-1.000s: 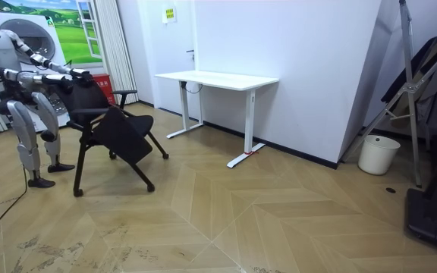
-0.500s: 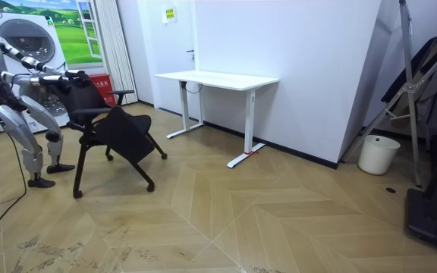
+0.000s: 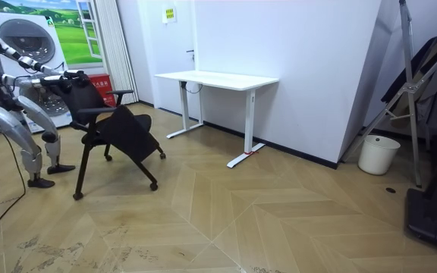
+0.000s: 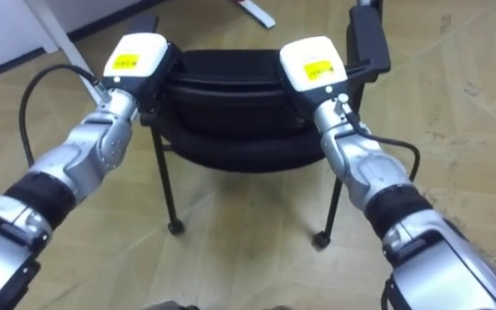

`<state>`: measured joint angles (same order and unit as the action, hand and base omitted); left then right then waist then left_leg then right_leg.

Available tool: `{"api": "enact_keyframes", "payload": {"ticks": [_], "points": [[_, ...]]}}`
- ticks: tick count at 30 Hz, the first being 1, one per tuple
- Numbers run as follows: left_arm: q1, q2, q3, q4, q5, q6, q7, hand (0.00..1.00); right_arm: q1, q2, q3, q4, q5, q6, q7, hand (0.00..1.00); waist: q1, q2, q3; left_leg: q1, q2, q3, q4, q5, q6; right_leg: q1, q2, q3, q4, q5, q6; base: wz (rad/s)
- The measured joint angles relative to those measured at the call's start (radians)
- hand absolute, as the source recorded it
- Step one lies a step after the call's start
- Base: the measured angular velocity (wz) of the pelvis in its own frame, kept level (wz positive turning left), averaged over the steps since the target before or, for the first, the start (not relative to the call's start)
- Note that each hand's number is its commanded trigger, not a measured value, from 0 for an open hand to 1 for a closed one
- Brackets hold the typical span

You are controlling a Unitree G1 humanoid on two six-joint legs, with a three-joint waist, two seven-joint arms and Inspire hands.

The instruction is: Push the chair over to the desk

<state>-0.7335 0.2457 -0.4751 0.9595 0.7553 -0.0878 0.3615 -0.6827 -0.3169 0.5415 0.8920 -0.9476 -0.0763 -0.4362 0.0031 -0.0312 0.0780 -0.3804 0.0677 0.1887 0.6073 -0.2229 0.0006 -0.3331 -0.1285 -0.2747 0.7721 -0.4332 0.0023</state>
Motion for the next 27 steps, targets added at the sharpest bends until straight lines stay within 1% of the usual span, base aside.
{"api": "enact_keyframes", "payload": {"ticks": [1, 2, 3, 4, 5, 6, 7, 8, 9, 10, 11, 12, 13, 14, 15, 16, 17, 18, 19, 20, 21, 22, 23, 24, 25, 26, 27], "points": [[0.001, 0.0, 0.0, 0.0, 0.0, -0.002, 0.003, 1.0, 0.003, 0.0, 0.007, 0.0, 0.001, 0.004, -0.003, 1.0, 0.0, -0.002, -0.0007, 0.008, -0.003, 0.004, 0.001, -0.007, 0.001, 0.002, -0.01, -0.002, 0.019, 0.002, 0.029, -0.06], [0.01, 0.0, 0.0, 0.006, 0.0, -0.008, 0.005, 1.0, 0.007, -0.001, 0.019, -0.001, 0.004, 0.01, -0.005, 1.0, 0.0, -0.002, -0.0009, 0.02, -0.011, 0.004, 0.02, -0.031, 0.002, -0.011, -0.041, -0.024, 0.097, 0.03, 0.037, -0.05], [0.017, 0.0, 0.0, 0.007, -0.001, -0.008, 0.006, 1.0, 0.007, 0.0, 0.028, -0.001, 0.007, 0.014, -0.004, 1.0, 0.001, -0.003, -0.0006, 0.024, -0.014, 0.004, 0.039, -0.046, 0.004, -0.028, -0.055, -0.031, 0.158, 0.054, 0.025, -0.07], [0.015, 0.0, 0.0, 0.007, -0.002, -0.008, 0.005, 1.0, 0.01, 0.005, 0.033, -0.001, 0.006, 0.02, -0.003, 1.0, 0.004, 0.001, -0.0009, 0.025, -0.009, -0.003, 0.085, -0.081, 0.001, -0.072, -0.071, -0.024, 0.27, 0.111, -0.001, -0.1], [0.015, 0.002, 0.0, 0.012, -0.002, -0.01, 0.005, 1.0, 0.012, 0.015, 0.032, 0.007, 0.007, 0.025, -0.002, 1.0, 0.009, 0.01, 0.0026, 0.024, 0.0, -0.039, 0.125, -0.111, 0.0, -0.112, -0.07, -0.002, 0.36, 0.188, -0.019, -0.08], [0.015, 0.002, 0.0, 0.016, -0.001, -0.01, 0.005, 1.0, 0.012, 0.022, 0.03, 0.013, 0.006, 0.026, -0.002, 1.0, 0.011, 0.019, 0.0058, 0.024, 0.003, -0.06, 0.141, -0.124, -0.002, -0.132, -0.06, 0.01, 0.396, 0.24, -0.024, -0.09], [0.017, 0.003, 0.0, 0.02, -0.001, -0.013, 0.004, 1.0, 0.018, 0.032, 0.028, 0.018, 0.006, 0.03, -0.003, 1.0, 0.017, 0.041, 0.0053, 0.027, 0.008, -0.101, 0.154, -0.139, -0.006, -0.177, -0.042, 0.024, 0.42, 0.258, -0.013, -0.11], [0.017, 0.017, 0.0, 0.018, 0.0, -0.024, 0.006, 1.0, 0.016, 0.039, 0.028, 0.015, 0.004, 0.031, -0.004, 1.0, 0.029, 0.044, 0.0044, 0.024, 0.008, -0.127, 0.154, -0.144, -0.011, -0.206, -0.021, 0.05, 0.367, 0.201, 0.005, -0.09], [0.013, 0.028, 0.0, 0.016, -0.002, -0.028, 0.008, 1.0, 0.012, 0.045, 0.028, 0.009, 0.004, 0.035, -0.006, 1.0, 0.032, 0.045, 0.0049, 0.019, 0.007, -0.15, 0.152, -0.146, -0.017, -0.223, -0.012, 0.073, 0.251, 0.179, 0.012, 0.0], [0.011, 0.032, 0.0, 0.016, -0.002, -0.028, 0.008, 1.0, 0.009, 0.048, 0.028, 0.008, 0.002, 0.037, -0.006, 1.0, 0.035, 0.045, 0.0046, 0.017, 0.006, -0.162, 0.151, -0.146, -0.024, -0.223, -0.013, 0.085, 0.175, 0.179, 0.014, 0.24], [0.011, 0.037, 0.0, 0.01, -0.006, -0.028, 0.009, 1.0, 0.004, 0.052, 0.029, 0.004, 0.001, 0.04, -0.006, 1.0, 0.035, 0.037, -0.0002, 0.011, 0.006, -0.174, 0.152, -0.146, -0.037, -0.219, -0.017, 0.126, 0.014, 0.185, 0.024, 0.35], [0.014, 0.045, 0.002, 0.005, -0.012, -0.027, 0.018, 1.0, -0.004, 0.057, 0.03, 0.004, -0.003, 0.043, -0.005, 1.0, 0.043, 0.022, -0.0069, 0.004, 0.011, -0.185, 0.159, -0.155, -0.058, -0.215, -0.033, 0.12, -0.021, 0.217, 0.025, 0.29], [0.014, 0.046, 0.002, 0.007, -0.018, -0.027, 0.022, 1.0, -0.008, 0.057, 0.03, 0.004, -0.006, 0.044, -0.005, 1.0, 0.051, 0.024, -0.0078, 0.001, 0.014, -0.193, 0.162, -0.159, -0.062, -0.216, -0.032, 0.107, -0.017, 0.212, 0.008, 0.2], [0.007, 0.047, 0.003, 0.006, -0.026, -0.027, 0.025, 1.0, -0.021, 0.052, 0.03, 0.004, -0.009, 0.044, -0.003, 1.0, 0.062, 0.033, -0.0085, -0.005, 0.03, -0.197, 0.166, -0.164, -0.071, -0.214, -0.036, 0.06, -0.011, 0.197, -0.018, 0.11], [0.003, 0.047, 0.003, 0.007, -0.028, -0.026, 0.028, 1.0, -0.029, 0.052, 0.029, 0.006, -0.009, 0.044, 0.002, 1.0, 0.063, 0.034, -0.0084, -0.007, 0.042, -0.198, 0.166, -0.166, -0.074, -0.211, -0.039, 0.039, -0.009, 0.191, -0.027, 0.16], [-0.002, 0.046, 0.003, 0.009, -0.033, -0.022, 0.036, 1.0, -0.046, 0.054, 0.029, 0.017, -0.009, 0.044, 0.013, 1.0, 0.071, 0.035, -0.0071, -0.003, 0.063, -0.2, 0.158, -0.172, -0.088, -0.205, -0.043, 0.001, -0.005, 0.181, -0.045, 0.05], [-0.007, 0.045, 0.002, 0.012, -0.037, -0.021, 0.045, 1.0, -0.058, 0.054, 0.029, 0.024, -0.008, 0.041, 0.014, 1.0, 0.084, 0.027, -0.003, 0.009, 0.065, -0.203, 0.145, -0.177, -0.098, -0.205, -0.046, -0.011, 0.007, 0.166, -0.07, 0.05], [-0.007, 0.047, 0.002, 0.013, -0.044, -0.021, 0.055, 1.0, -0.07, 0.053, 0.029, 0.027, -0.01, 0.036, 0.023, 1.0, 0.09, 0.026, -0.0029, 0.012, 0.068, -0.212, 0.147, -0.182, -0.101, -0.203, -0.051, -0.03, 0.022, 0.154, -0.091, 0.0], [-0.006, 0.048, 0.002, 0.014, -0.045, -0.021, 0.062, 1.0, -0.075, 0.053, 0.029, 0.028, -0.01, 0.033, 0.028, 1.0, 0.092, 0.019, 0.0011, 0.013, 0.073, -0.212, 0.161, -0.184, -0.098, -0.204, -0.055, -0.037, 0.034, 0.146, -0.103, 0.19], [-0.006, 0.047, 0.002, 0.013, -0.046, -0.021, 0.077, 1.0, -0.083, 0.048, 0.027, 0.025, -0.011, 0.028, 0.037, 1.0, 0.092, 0.014, 0.0042, 0.001, 0.083, -0.196, 0.249, -0.183, -0.086, -0.204, -0.069, -0.054, 0.072, 0.123, -0.121, 0.28], [-0.007, 0.04, 0.001, 0.013, -0.047, -0.019, 0.085, 1.0, -0.085, 0.044, 0.025, 0.026, -0.007, 0.024, 0.042, 1.0, 0.091, 0.013, 0.0048, -0.014, 0.09, -0.178, 0.377, -0.176, -0.079, -0.202, -0.078, -0.06, 0.116, 0.088, -0.127, 0.34], [-0.007, 0.039, -0.001, 0.013, -0.048, -0.018, 0.088, 1.0, -0.088, 0.042, 0.025, 0.026, -0.004, 0.022, 0.047, 1.0, 0.09, 0.013, 0.0046, -0.021, 0.093, -0.167, 0.431, -0.173, -0.073, -0.199, -0.081, -0.066, 0.135, 0.072, -0.127, 0.45], [-0.017, 0.039, -0.009, 0.014, -0.055, -0.014, 0.092, 1.0, -0.094, 0.037, 0.024, 0.032, 0.005, 0.019, 0.05, 1.0, 0.081, 0.011, 0.006, -0.054, 0.099, -0.162, 0.495, -0.137, -0.061, -0.194, -0.08, -0.073, 0.163, 0.045, -0.127, 0.55], [-0.028, 0.033, -0.022, 0.014, -0.058, -0.002, 0.093, 1.0, -0.093, 0.038, 0.015, 0.04, 0.009, 0.017, 0.05, 1.0, 0.07, 0.003, 0.0081, -0.094, 0.1, -0.169, 0.559, -0.064, -0.064, -0.187, -0.073, -0.067, 0.177, 0.024, -0.124, 0.56], [-0.031, 0.032, -0.028, 0.014, -0.059, 0.003, 0.094, 1.0, -0.093, 0.04, 0.01, 0.044, 0.009, 0.012, 0.05, 1.0, 0.065, -0.005, 0.0095, -0.118, 0.099, -0.174, 0.59, -0.018, -0.059, -0.185, -0.068, -0.061, 0.179, 0.017, -0.123, 0.56], [-0.026, 0.033, -0.044, 0.014, -0.068, 0.009, 0.096, 1.0, -0.088, 0.04, 0.004, 0.045, 0.009, 0.008, 0.05, 1.0, 0.054, -0.017, 0.0152, -0.158, 0.094, -0.185, 0.639, 0.08, -0.055, -0.169, -0.064, -0.054, 0.18, 0.008, -0.126, 0.47], [-0.024, 0.033, -0.048, 0.014, -0.07, 0.012, 0.098, 1.0, -0.083, 0.04, 0.003, 0.042, 0.008, 0.005, 0.049, 1.0, 0.053, -0.02, 0.0169, -0.171, 0.095, -0.185, 0.657, 0.121, -0.056, -0.158, -0.064, -0.053, 0.18, 0.004, -0.128, 0.6]]}}
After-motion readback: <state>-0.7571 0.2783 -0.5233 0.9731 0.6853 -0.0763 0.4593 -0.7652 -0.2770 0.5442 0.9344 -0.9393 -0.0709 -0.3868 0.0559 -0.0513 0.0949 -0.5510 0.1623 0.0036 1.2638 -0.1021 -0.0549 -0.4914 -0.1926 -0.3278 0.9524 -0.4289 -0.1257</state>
